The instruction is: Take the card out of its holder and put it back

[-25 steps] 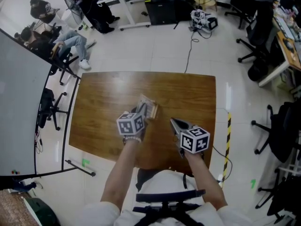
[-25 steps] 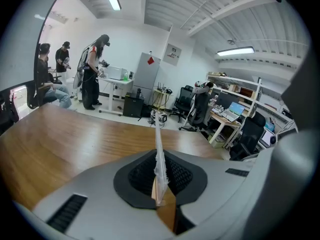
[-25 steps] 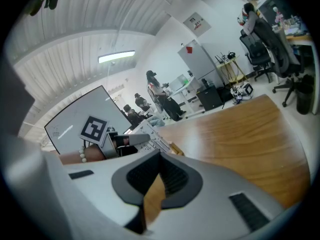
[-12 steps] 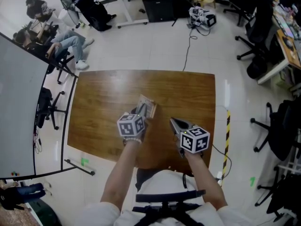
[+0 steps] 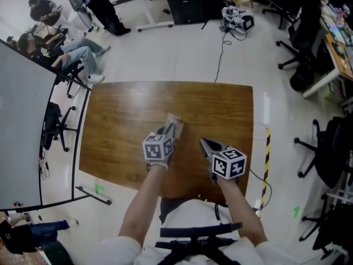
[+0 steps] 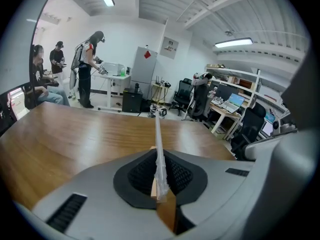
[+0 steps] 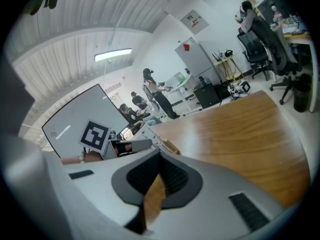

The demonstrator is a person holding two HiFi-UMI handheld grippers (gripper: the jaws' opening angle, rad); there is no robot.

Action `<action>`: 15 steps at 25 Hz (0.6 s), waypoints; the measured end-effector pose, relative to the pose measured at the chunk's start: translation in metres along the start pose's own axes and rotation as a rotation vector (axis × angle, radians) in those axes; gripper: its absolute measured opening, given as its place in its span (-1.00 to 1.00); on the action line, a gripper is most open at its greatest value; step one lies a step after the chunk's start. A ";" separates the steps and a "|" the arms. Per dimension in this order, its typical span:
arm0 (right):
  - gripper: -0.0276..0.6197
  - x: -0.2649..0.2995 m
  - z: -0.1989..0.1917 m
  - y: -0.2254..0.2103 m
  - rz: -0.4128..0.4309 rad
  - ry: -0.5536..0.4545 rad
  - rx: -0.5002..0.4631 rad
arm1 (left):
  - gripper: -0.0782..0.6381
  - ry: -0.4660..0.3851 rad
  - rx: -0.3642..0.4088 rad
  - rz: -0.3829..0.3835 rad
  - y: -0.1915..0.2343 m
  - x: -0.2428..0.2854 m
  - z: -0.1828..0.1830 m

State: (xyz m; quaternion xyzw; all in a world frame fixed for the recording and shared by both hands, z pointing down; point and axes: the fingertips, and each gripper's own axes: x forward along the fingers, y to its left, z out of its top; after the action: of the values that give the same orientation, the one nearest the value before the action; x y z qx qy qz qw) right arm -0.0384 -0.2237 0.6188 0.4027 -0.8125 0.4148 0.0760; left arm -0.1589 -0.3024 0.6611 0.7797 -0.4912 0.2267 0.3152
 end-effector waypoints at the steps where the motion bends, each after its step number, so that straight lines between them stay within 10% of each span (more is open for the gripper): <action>1: -0.89 0.000 0.000 0.000 0.000 0.000 0.000 | -0.74 0.007 0.003 0.002 0.000 0.001 -0.002; 15: -0.89 -0.004 0.001 -0.002 0.004 0.002 -0.007 | -0.34 -0.065 -0.076 -0.024 0.000 -0.011 0.006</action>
State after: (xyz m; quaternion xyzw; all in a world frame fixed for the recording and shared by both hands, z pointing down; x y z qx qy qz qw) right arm -0.0340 -0.2226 0.6181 0.4002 -0.8147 0.4126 0.0772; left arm -0.1628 -0.2995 0.6494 0.7800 -0.5000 0.1786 0.3312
